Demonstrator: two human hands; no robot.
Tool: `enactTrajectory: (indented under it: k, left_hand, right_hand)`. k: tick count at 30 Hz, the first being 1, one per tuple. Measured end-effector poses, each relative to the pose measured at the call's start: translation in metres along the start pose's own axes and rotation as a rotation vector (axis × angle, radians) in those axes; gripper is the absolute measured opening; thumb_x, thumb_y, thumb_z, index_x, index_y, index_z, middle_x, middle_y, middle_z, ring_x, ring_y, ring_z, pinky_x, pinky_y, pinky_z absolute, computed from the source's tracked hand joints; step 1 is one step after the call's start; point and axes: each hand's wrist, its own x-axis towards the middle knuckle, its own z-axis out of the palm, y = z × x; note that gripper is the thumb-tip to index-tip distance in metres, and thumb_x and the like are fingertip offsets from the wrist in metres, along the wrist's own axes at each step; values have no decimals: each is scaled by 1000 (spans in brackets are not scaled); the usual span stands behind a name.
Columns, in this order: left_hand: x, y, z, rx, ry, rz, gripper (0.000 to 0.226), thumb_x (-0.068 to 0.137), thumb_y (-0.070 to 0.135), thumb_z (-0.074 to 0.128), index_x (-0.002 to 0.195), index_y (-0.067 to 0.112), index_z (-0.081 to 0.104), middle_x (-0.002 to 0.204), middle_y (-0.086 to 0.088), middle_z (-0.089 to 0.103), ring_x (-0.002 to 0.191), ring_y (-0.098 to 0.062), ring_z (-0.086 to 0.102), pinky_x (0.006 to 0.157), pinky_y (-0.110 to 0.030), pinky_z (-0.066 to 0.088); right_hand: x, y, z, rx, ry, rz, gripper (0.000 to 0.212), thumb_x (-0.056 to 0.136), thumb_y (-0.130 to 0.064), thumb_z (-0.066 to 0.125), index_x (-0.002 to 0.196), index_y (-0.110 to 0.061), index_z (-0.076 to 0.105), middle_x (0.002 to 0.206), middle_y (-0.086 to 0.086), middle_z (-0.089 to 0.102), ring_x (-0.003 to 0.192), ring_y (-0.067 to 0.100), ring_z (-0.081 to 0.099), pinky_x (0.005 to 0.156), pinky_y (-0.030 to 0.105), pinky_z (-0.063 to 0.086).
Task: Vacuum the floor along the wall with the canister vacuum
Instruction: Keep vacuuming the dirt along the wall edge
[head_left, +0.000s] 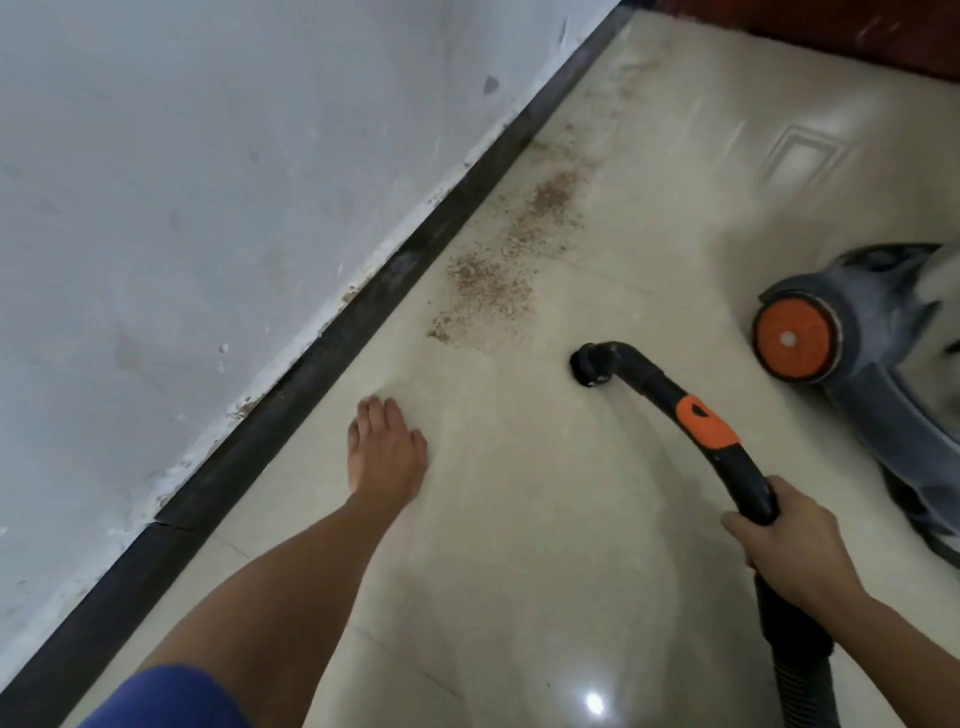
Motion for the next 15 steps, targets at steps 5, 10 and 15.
enactTrajectory:
  k: [5, 10, 15]
  left_hand:
    - [2, 8, 11, -68, 72, -49, 66, 100, 36, 24, 150, -3, 10, 159, -20, 9, 148, -31, 5, 121, -40, 2]
    - [2, 8, 18, -62, 95, -59, 67, 98, 39, 23, 151, -2, 11, 160, -19, 9, 148, -29, 5, 121, -40, 2]
    - [2, 6, 18, -52, 111, -56, 67, 98, 39, 22, 151, -2, 14, 160, -18, 10, 148, -28, 5, 121, -41, 3]
  right_hand:
    - [6, -25, 39, 89, -32, -39, 21, 74, -13, 73, 77, -19, 53, 60, 10, 62, 53, 27, 62, 50, 33, 48]
    - [19, -44, 66, 82, -47, -96, 22, 73, -13, 72, 75, -21, 51, 58, 8, 60, 53, 25, 60, 49, 35, 48]
    - [44, -70, 71, 51, -51, -141, 19, 74, -18, 71, 81, -20, 53, 61, 8, 60, 54, 23, 60, 46, 31, 46]
